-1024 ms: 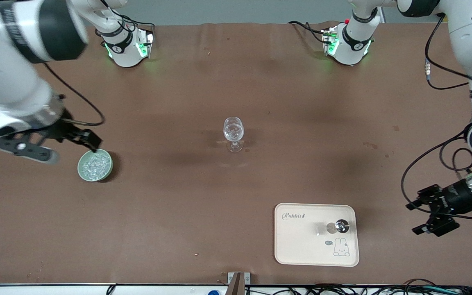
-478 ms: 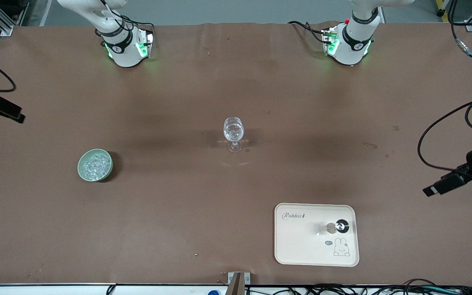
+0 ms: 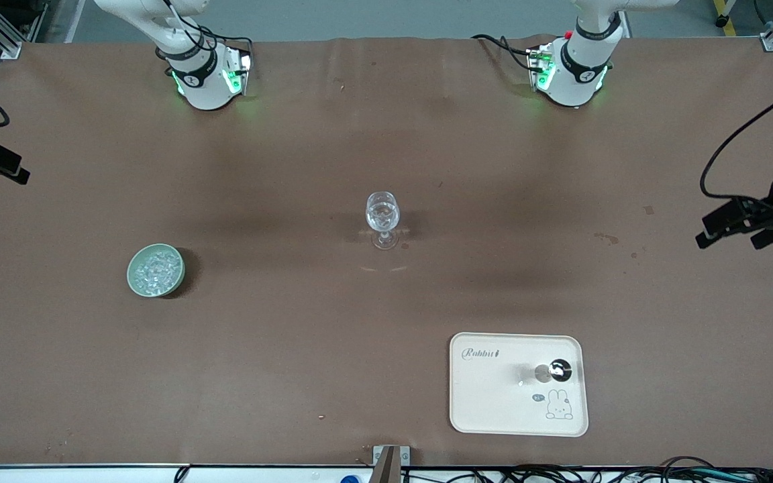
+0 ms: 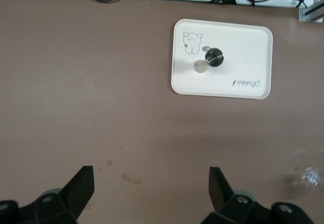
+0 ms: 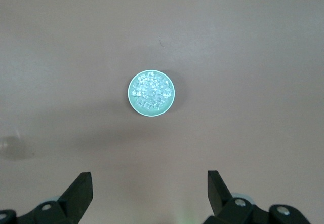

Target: Pour wine and add ice with both arms

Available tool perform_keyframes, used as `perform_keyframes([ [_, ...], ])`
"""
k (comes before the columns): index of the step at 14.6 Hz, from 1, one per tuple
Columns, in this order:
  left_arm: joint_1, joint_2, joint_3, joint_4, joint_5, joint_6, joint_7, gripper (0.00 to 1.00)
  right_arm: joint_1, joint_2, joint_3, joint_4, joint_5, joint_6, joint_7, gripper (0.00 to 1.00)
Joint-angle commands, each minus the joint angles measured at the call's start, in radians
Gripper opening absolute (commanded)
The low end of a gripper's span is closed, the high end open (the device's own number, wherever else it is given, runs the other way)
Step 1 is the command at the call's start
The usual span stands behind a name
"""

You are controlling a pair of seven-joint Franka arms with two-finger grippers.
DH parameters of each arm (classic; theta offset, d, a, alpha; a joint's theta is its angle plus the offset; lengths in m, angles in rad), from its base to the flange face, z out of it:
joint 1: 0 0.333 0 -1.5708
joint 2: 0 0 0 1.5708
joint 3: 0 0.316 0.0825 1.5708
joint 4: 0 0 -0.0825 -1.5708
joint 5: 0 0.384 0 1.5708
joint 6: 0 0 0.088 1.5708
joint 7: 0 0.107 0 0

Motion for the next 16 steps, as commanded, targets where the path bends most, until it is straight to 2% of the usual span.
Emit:
perform_keyframes([
  [1,0.004,-0.056,-0.018,-0.038,0.048,-0.024,0.019,1.0,0.005,-0.028,0.0,-0.028,0.015,-0.001,0.001,1.0],
  [11,0.001,-0.138,-0.022,-0.076,0.051,-0.121,-0.063,0.99,-0.007,-0.019,-0.002,-0.005,0.012,0.0,-0.011,1.0],
  [14,0.007,-0.161,-0.093,-0.116,0.127,-0.115,-0.07,0.99,-0.021,-0.018,-0.002,-0.005,0.025,0.002,-0.012,1.0],
  [16,0.01,-0.164,-0.11,-0.127,0.14,-0.105,-0.071,0.99,-0.026,-0.019,-0.003,-0.005,0.025,-0.004,-0.012,1.0],
])
